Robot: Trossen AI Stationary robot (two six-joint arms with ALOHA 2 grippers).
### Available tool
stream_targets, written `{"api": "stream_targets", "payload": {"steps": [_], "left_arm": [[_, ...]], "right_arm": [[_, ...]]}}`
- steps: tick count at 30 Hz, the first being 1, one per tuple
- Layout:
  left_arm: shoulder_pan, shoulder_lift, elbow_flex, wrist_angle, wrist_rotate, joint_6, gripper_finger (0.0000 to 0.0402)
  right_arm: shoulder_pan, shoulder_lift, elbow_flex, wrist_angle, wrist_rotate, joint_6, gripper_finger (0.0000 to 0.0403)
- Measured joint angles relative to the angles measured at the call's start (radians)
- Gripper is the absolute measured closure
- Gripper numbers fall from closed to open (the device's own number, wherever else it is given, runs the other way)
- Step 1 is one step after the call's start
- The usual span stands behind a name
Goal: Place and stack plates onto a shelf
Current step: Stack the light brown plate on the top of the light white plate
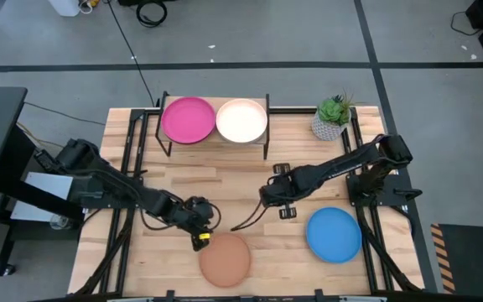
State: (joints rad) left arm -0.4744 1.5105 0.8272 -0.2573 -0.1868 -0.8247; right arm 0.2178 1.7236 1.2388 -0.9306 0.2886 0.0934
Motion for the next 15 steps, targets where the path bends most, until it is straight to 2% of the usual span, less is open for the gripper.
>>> {"api": "stream_targets", "payload": {"steps": [6,11,15], "left_arm": [[0.0,0.088,0.0,0.075,0.041,-0.084,0.0233],[0.0,0.144,0.017,0.075,0.059,-0.109,0.0233],[-0.001,0.199,0.085,0.055,0.076,-0.083,0.0233]], "right_arm": [[0.026,-0.082,0.0,-0.071,0.14,0.073,0.0287],[0.031,-0.154,0.0,-0.071,0.163,0.091,0.0287],[0.03,-0.19,0.0,-0.058,0.164,0.091,0.0287]]}}
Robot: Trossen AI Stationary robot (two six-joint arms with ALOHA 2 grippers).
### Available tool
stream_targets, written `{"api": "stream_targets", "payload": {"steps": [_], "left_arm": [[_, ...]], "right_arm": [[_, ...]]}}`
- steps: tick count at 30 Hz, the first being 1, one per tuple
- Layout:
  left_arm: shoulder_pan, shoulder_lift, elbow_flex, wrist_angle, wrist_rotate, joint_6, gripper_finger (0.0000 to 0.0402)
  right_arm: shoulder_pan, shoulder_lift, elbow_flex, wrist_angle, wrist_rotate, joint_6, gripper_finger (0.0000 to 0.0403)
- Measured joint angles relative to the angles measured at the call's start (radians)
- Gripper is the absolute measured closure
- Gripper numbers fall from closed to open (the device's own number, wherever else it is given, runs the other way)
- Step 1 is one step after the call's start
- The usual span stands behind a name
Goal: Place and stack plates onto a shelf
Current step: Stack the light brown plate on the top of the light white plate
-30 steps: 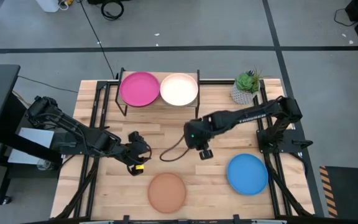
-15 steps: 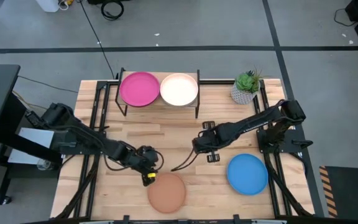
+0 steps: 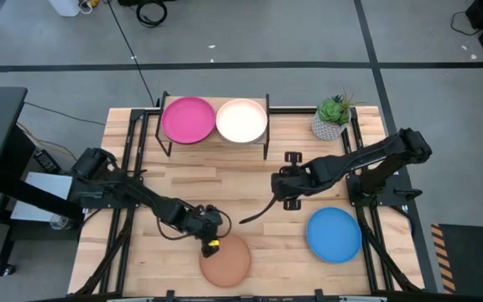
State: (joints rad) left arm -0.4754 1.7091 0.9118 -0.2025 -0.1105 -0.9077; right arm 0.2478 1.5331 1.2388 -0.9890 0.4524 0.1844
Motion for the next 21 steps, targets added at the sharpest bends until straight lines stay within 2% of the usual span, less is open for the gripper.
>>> {"api": "stream_targets", "payload": {"steps": [8,13,17,21], "left_arm": [[0.0,0.119,0.15,-0.245,-0.001,0.062,0.0233],[0.0,0.139,0.185,-0.268,-0.003,0.113,0.0244],[0.001,0.139,0.202,-0.281,-0.007,0.12,0.0282],[0.003,0.139,0.208,-0.283,-0.007,0.142,0.0343]], "right_arm": [[0.001,-0.017,0.0,0.008,0.0,0.004,0.0287],[0.001,-0.018,-0.018,0.026,-0.002,0.003,0.0287],[0.001,-0.023,-0.043,0.03,-0.003,0.003,0.0287],[0.001,-0.023,-0.05,0.027,-0.003,0.007,0.0287]]}}
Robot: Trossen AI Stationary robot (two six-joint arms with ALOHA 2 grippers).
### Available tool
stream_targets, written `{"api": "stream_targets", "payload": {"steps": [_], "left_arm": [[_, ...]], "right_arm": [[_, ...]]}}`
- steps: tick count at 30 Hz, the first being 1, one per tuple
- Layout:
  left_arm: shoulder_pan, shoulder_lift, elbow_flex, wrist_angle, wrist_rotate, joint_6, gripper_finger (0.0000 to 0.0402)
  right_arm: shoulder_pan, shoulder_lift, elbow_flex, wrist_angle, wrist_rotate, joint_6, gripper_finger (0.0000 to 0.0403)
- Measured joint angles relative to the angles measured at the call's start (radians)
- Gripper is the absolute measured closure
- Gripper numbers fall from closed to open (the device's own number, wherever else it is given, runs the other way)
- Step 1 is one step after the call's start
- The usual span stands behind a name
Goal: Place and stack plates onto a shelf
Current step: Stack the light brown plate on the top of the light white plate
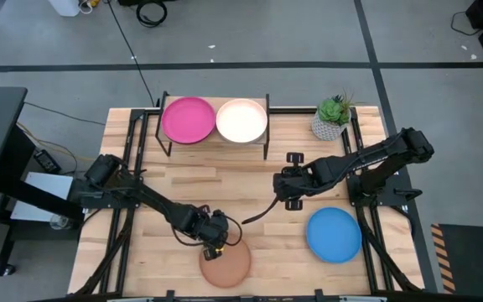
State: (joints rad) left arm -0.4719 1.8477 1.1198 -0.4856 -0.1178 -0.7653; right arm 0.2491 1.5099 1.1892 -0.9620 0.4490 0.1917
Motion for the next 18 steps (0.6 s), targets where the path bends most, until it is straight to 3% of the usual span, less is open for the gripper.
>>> {"api": "stream_targets", "payload": {"steps": [4,9,18], "left_arm": [[0.015,-0.002,0.001,-0.015,0.003,0.023,0.0389],[0.034,-0.033,0.0,-0.035,0.004,0.107,0.0392],[0.116,-0.272,0.0,-0.122,-0.085,0.227,0.0393]], "right_arm": [[0.009,-0.001,0.0,0.0,0.001,-0.001,0.0287],[0.024,-0.008,0.0,-0.013,0.024,-0.007,0.0287],[0.08,-0.124,0.0,-0.042,0.147,0.072,0.0287]]}}
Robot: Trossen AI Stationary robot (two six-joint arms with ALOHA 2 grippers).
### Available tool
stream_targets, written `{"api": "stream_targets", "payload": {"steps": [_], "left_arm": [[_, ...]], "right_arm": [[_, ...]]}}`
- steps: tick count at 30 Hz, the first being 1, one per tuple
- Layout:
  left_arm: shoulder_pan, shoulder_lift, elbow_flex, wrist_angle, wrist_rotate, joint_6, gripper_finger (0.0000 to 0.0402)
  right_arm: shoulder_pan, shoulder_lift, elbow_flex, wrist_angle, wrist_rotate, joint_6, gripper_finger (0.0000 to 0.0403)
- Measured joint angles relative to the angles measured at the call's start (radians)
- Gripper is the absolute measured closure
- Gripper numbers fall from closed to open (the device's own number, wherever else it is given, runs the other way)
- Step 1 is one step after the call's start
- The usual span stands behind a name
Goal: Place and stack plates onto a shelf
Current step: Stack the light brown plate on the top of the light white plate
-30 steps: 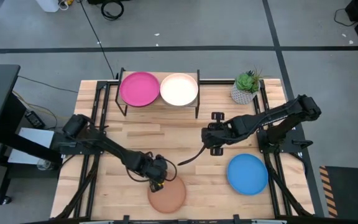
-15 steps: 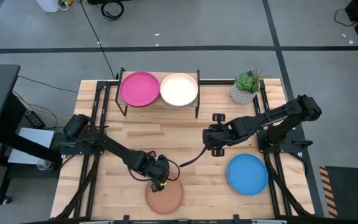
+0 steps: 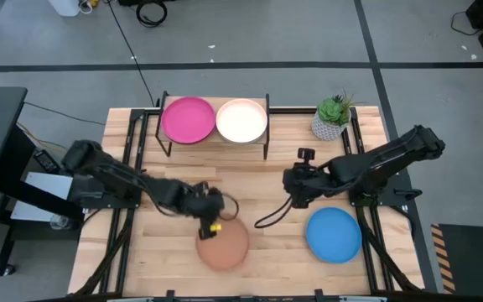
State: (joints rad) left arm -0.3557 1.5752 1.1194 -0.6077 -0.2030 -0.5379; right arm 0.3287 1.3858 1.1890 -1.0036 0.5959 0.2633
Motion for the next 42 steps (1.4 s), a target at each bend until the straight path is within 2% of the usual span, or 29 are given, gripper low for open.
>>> {"api": "stream_targets", "payload": {"steps": [4,8,15,17,21,25,30,33,36,39,42], "left_arm": [[0.103,-0.111,0.012,-0.014,-0.057,0.088,0.0393],[0.256,-0.154,0.097,-0.03,-0.061,0.212,0.0393],[0.533,-0.093,0.4,-0.226,-0.034,0.446,0.0393],[0.617,-0.071,0.468,-0.221,-0.023,0.487,0.0391],[0.773,-0.021,0.555,-0.215,0.036,0.534,0.039],[0.895,0.041,0.577,-0.15,0.12,0.55,0.039],[0.99,0.123,0.578,-0.106,0.201,0.579,0.0389],[1.018,0.167,0.578,-0.11,0.215,0.59,0.0388],[1.032,0.193,0.578,-0.112,0.274,0.635,0.0382],[1.025,0.199,0.578,-0.106,0.306,0.665,0.0362],[1.019,0.2,0.578,-0.101,0.305,0.689,0.0322]], "right_arm": [[0.026,-0.042,0.0,0.033,0.017,0.032,0.0287],[0.056,-0.06,0.0,0.065,0.035,0.056,0.0287],[0.098,-0.063,0.0,0.117,0.058,0.06,0.0287],[0.108,-0.062,0.0,0.122,0.069,0.06,0.0287],[0.123,-0.062,0.0,0.137,0.095,0.058,0.0287],[0.127,-0.062,0.0,0.155,0.099,0.054,0.0287],[0.127,-0.062,0.0,0.16,0.098,0.055,0.0287],[0.127,-0.062,0.0,0.16,0.097,0.063,0.0287],[0.127,-0.062,0.0,0.16,0.095,0.077,0.0287],[0.127,-0.062,0.0,0.161,0.095,0.078,0.0287],[0.127,-0.062,0.0,0.163,0.094,0.083,0.0287]]}}
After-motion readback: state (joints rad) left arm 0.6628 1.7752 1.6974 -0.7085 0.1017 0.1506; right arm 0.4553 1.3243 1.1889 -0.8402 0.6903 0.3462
